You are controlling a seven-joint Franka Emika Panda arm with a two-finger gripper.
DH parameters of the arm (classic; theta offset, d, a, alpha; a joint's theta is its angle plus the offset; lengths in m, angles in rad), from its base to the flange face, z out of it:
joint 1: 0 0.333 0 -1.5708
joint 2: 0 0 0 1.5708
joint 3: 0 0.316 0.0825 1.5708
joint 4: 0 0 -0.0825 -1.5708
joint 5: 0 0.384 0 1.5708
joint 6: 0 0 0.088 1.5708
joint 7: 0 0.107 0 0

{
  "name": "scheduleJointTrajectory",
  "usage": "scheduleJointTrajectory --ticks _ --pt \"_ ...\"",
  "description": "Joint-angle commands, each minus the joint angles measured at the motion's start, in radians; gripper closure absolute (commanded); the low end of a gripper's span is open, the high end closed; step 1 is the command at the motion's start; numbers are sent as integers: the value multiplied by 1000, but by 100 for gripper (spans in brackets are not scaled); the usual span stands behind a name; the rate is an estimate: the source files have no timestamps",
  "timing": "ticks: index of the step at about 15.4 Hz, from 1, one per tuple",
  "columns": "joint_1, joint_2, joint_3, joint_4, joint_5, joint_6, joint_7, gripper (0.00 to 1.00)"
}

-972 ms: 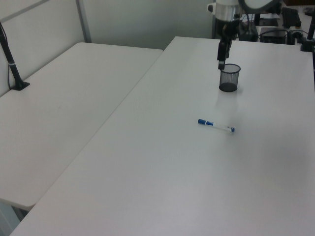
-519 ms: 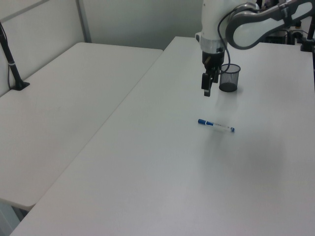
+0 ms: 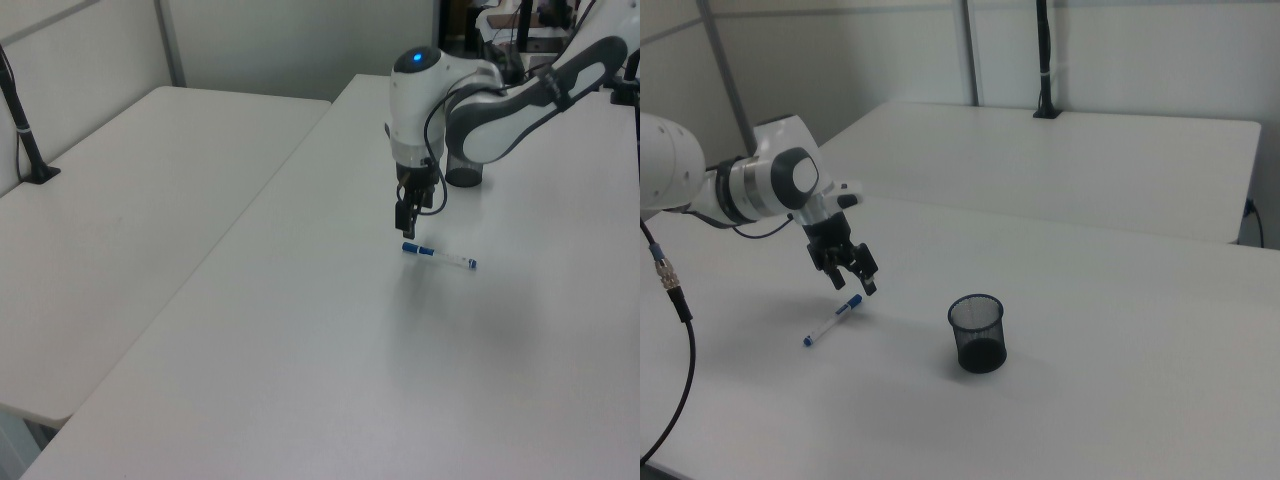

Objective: Insert the marker
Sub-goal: 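Move the open gripper over the blue-capped marker and lower it, then close the gripper on the marker's middle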

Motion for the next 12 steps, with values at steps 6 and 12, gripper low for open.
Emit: scheduleJointTrajectory --ticks 6,12 --pt "18 58 -2 -5 -24 68 73 40" --pt "15 58 -2 -2 -16 69 80 100"
